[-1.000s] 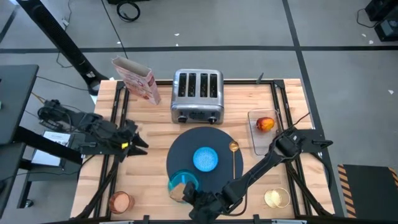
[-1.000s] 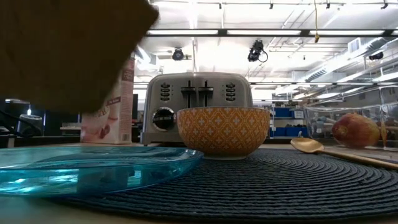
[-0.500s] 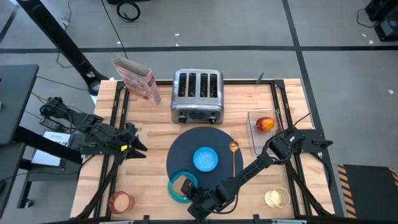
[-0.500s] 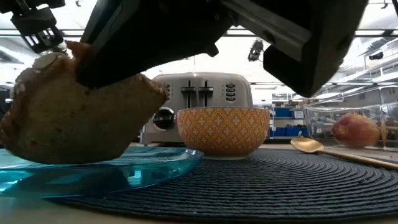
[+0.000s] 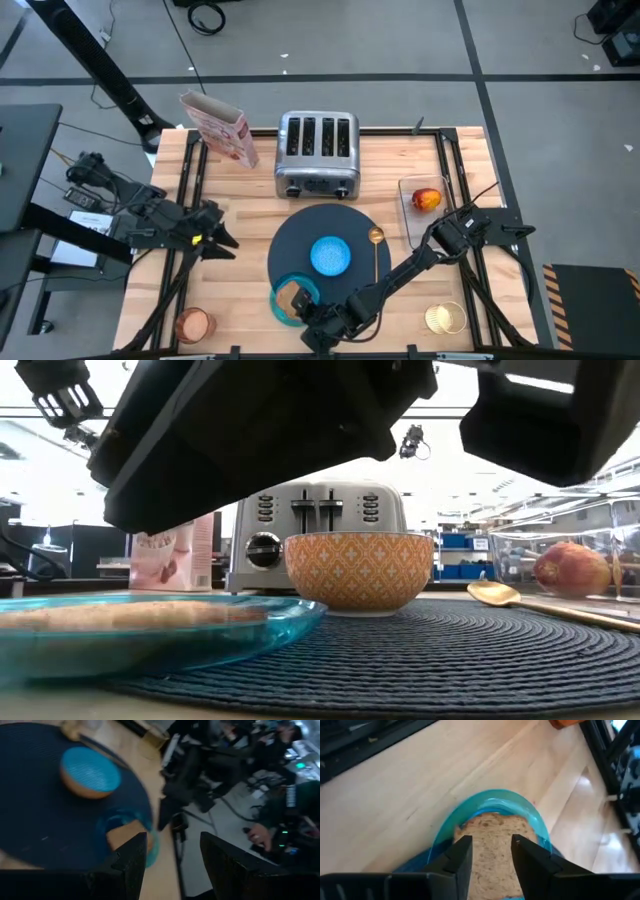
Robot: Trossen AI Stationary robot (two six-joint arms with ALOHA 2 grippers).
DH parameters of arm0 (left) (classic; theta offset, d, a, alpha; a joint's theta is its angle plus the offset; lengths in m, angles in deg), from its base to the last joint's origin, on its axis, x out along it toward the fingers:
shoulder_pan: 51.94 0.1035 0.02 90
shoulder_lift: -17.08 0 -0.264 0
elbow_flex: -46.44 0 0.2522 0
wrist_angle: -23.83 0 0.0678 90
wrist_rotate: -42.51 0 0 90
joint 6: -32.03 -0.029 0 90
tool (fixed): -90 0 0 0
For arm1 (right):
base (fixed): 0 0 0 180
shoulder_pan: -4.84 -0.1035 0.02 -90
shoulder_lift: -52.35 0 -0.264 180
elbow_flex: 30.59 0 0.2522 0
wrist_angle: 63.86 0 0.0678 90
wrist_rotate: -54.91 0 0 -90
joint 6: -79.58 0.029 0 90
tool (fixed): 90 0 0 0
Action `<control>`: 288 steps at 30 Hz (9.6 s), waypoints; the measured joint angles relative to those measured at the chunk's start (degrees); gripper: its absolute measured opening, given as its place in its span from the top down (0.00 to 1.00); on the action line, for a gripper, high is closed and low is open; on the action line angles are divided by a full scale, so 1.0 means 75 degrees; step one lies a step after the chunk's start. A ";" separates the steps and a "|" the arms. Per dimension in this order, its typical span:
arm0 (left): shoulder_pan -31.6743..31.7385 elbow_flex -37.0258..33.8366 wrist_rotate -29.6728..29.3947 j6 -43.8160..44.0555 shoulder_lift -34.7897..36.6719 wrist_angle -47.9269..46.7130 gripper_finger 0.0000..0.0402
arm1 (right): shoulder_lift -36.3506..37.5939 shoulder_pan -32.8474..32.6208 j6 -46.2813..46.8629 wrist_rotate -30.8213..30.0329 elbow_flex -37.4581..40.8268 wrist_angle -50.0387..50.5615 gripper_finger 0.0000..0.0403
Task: Arrange a breakfast setting
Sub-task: Put the orange cup of milk on the blue table mat
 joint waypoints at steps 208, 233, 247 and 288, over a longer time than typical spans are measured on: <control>0.3198 0.8520 -0.0277 -0.6033 -1.0805 -0.6440 0.96 | 0.5042 -0.1082 0.7985 -0.1408 -0.0005 0.5829 0.40; 0.3198 0.8533 -0.0145 -0.5913 -1.1218 -0.6056 0.94 | 0.5042 -0.0770 0.7735 -0.1400 -0.0006 0.5678 0.40; 0.3198 0.8530 -0.0098 -0.5859 -1.1226 -0.5940 0.95 | 0.5042 -0.0810 0.7790 -0.1234 -0.0006 0.5683 0.40; 0.3120 0.9279 -0.0093 -0.4540 -0.7370 -0.7480 0.65 | 0.4590 0.1592 0.3078 0.1593 0.0294 0.4399 0.40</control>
